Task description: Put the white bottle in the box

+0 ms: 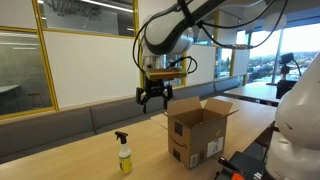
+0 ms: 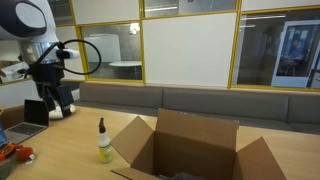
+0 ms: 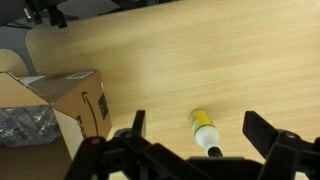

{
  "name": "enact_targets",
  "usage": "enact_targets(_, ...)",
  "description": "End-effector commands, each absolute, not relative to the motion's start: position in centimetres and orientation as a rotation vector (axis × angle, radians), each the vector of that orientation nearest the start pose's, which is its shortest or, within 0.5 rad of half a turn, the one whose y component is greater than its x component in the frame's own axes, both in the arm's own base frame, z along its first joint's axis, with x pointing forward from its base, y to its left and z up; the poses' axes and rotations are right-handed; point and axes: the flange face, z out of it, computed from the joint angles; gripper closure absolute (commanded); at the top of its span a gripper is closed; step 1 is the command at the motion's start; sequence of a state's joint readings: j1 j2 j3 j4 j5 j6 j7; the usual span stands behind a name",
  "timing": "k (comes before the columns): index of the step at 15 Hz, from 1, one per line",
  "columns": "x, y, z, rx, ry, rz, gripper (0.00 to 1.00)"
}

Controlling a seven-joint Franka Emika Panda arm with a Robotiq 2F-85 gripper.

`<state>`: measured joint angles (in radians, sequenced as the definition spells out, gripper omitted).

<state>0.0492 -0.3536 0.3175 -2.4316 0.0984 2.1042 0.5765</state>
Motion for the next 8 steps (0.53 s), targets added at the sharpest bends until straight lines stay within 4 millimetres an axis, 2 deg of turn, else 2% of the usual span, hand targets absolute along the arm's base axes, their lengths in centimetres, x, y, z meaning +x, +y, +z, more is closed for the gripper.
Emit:
enact_targets(1,40.6,16.39,43.42,-3.124,0.435,-0.042,0.0)
enact_targets(8,40.79,16.52,43.96,-3.119,0.433,-0.059,0.0)
